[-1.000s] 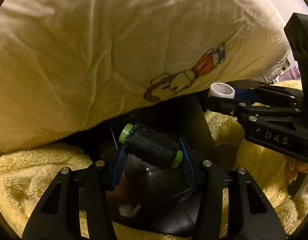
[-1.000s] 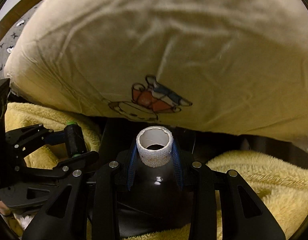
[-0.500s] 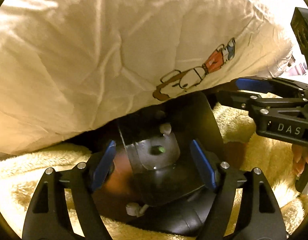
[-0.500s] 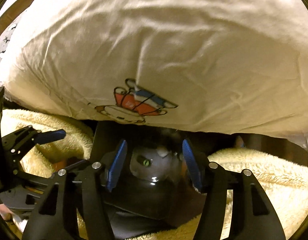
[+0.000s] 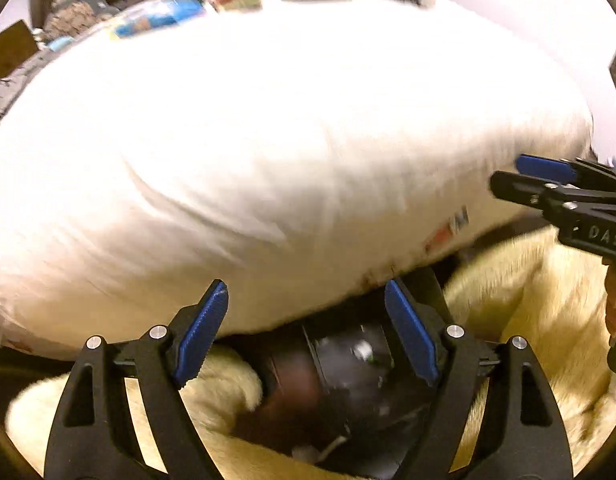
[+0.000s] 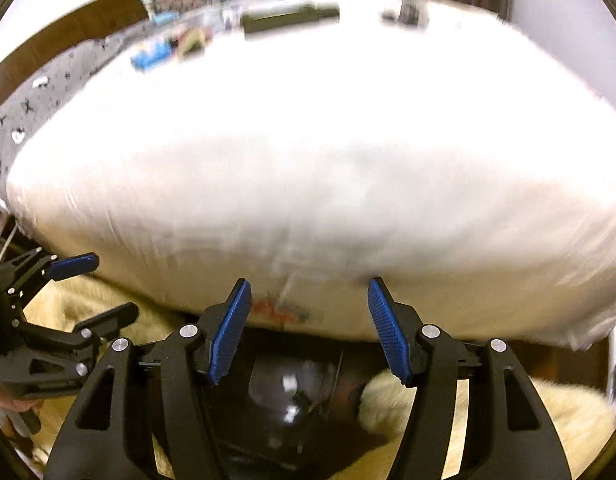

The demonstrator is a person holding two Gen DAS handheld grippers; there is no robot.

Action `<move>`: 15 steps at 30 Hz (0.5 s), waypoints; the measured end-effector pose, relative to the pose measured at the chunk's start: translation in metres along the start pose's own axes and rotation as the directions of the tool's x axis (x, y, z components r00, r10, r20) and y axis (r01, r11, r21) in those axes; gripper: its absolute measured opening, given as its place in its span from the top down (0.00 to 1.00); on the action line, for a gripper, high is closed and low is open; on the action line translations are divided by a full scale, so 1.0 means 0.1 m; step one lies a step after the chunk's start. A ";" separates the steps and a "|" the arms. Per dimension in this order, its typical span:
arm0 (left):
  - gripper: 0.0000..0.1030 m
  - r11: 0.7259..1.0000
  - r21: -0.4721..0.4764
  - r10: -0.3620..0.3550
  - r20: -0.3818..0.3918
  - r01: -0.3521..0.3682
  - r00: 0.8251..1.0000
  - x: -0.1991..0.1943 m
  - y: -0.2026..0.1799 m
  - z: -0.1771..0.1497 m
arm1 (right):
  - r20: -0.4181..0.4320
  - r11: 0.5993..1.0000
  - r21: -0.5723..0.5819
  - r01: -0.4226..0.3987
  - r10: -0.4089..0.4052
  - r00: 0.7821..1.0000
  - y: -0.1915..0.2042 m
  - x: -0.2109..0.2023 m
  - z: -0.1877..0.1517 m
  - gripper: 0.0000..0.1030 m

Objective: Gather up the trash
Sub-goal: 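Lower both tools below the bed edge and open them over the bin, then grasp the black box with the right tool while the left tool grasps the blue wipe pack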

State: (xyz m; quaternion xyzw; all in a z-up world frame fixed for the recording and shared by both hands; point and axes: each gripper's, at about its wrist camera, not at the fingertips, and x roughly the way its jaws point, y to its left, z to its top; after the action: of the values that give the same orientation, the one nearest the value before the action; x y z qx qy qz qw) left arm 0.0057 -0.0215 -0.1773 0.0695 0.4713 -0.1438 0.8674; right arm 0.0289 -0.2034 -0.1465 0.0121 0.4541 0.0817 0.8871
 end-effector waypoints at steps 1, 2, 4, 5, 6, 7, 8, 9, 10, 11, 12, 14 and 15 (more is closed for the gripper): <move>0.26 1.000 -0.007 0.004 0.015 -0.004 1.000 -0.03 0.03 0.04 | 0.015 1.000 0.005 -0.006 0.005 1.000 0.00 -0.03 0.08 0.40; 0.26 1.000 -0.017 0.003 0.032 -0.002 0.999 -0.07 0.07 0.10 | 0.026 1.000 0.009 -0.010 0.010 1.000 -0.04 -0.06 0.15 0.40; 0.26 0.998 -0.055 -0.036 0.038 0.038 0.999 -0.12 0.16 0.20 | 0.057 1.000 0.000 0.019 -0.018 0.998 -0.03 -0.08 0.23 0.40; 0.26 0.994 -0.087 -0.063 0.028 0.065 0.998 -0.12 0.20 0.24 | 0.072 0.999 -0.007 0.032 -0.032 0.997 -0.04 -0.13 0.28 0.40; 0.26 0.990 -0.114 -0.083 0.021 0.085 0.996 -0.13 0.23 0.27 | 0.101 0.999 -0.018 0.043 -0.041 0.994 -0.03 -0.19 0.35 0.39; 0.26 0.986 -0.132 -0.101 0.019 0.103 0.995 -0.14 0.25 0.28 | 0.112 0.999 -0.024 0.044 -0.042 0.993 -0.03 -0.23 0.38 0.39; 0.26 0.985 -0.132 -0.109 0.022 0.111 0.994 -0.16 0.25 0.30 | 0.125 0.999 -0.027 0.040 -0.037 0.991 -0.03 -0.27 0.43 0.39; 0.26 0.986 -0.126 -0.109 0.028 0.111 0.994 -0.18 0.24 0.30 | 0.140 0.999 -0.027 0.038 -0.034 0.990 -0.03 -0.30 0.47 0.39; 0.26 0.989 -0.107 -0.096 0.045 0.100 0.994 -0.23 0.22 0.32 | 0.151 0.999 -0.030 0.043 -0.038 0.988 -0.06 -0.32 0.52 0.39; 0.26 0.991 -0.096 -0.085 0.058 0.090 0.995 -0.23 0.21 0.31 | 0.163 0.998 -0.036 0.057 -0.050 0.985 -0.02 -0.36 0.56 0.39; 0.26 0.994 -0.085 -0.068 0.073 0.074 0.995 -0.26 0.21 0.34 | 0.176 0.996 -0.042 0.073 -0.064 0.982 0.00 -0.37 0.60 0.39; 0.25 0.997 -0.070 -0.031 0.114 0.040 0.993 -0.38 0.24 0.43 | 0.196 0.994 -0.045 0.098 -0.087 0.977 -0.01 -0.39 0.68 0.33; 0.23 0.997 -0.067 -0.015 0.137 0.025 0.990 -0.42 0.26 0.50 | 0.211 0.994 -0.040 0.103 -0.092 0.973 -0.03 -0.40 0.74 0.31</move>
State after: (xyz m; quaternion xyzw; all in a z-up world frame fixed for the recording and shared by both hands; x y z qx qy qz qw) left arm 0.0321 -0.0015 -0.1157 0.0251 0.4163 -0.1408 0.8979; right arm 0.0662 -0.2091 -0.0716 -0.0245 0.3564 0.0478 0.9328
